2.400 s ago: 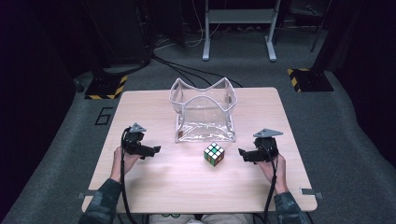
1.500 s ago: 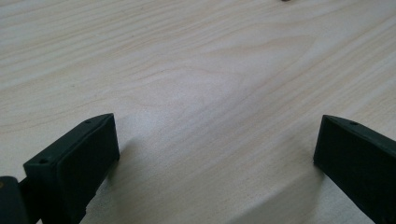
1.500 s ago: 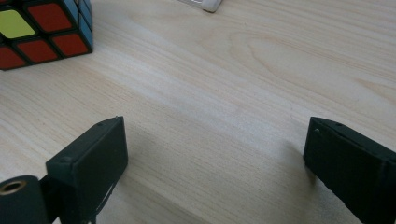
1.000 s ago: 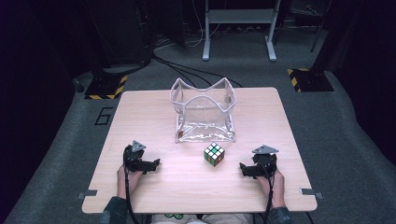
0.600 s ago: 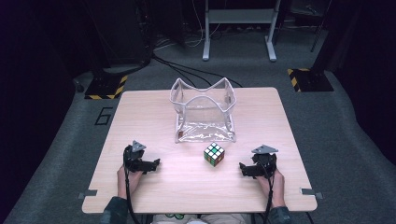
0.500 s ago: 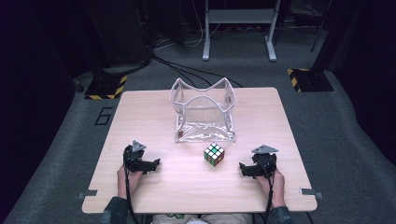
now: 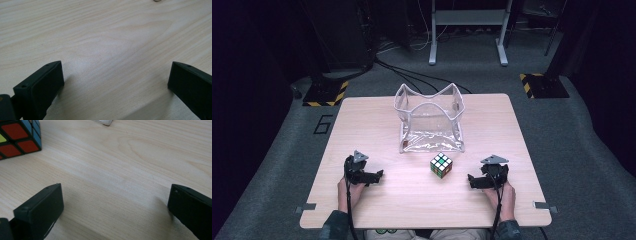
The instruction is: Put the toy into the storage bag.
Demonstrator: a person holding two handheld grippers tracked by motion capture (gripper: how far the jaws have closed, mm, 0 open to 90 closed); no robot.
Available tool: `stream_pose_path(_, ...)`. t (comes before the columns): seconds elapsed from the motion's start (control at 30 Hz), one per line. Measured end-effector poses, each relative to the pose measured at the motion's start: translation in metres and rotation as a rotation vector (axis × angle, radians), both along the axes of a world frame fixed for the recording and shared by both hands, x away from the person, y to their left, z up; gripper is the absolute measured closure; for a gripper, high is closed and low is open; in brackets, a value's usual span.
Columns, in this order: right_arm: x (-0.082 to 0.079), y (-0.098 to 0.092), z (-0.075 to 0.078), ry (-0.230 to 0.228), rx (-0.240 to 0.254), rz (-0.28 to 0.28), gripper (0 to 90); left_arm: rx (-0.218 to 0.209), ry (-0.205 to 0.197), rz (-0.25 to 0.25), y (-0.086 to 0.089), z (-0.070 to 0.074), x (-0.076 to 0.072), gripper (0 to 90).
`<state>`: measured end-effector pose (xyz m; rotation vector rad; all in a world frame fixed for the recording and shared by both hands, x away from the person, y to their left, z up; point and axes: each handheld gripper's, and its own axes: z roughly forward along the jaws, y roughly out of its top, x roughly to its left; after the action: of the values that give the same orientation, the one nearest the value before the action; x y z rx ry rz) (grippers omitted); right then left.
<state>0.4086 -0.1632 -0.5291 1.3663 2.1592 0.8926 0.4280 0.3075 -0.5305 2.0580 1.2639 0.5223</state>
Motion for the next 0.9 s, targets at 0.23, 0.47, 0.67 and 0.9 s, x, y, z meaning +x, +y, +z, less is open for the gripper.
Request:
stream_pose_path(0.23,0.001,0.002,0.001,0.003,-0.003,0.014,0.0,-0.007,0.002,-0.004,0.000,0.000,0.000,0.7)
stream_pose_path(0.47,0.001,0.004,0.003,0.013,-0.018,0.035,0.0,-0.003,0.002,-0.006,0.001,0.000,0.000,0.9)
stream_pose_path(0.67,0.002,0.011,0.010,0.017,0.019,0.063,0.0,-0.005,0.002,-0.006,0.001,0.000,0.000,0.9)
stream_pose_path(0.9,0.004,0.032,0.023,0.008,0.020,0.132,0.0,-0.005,0.002,-0.006,0.001,0.000,0.000,1.0)
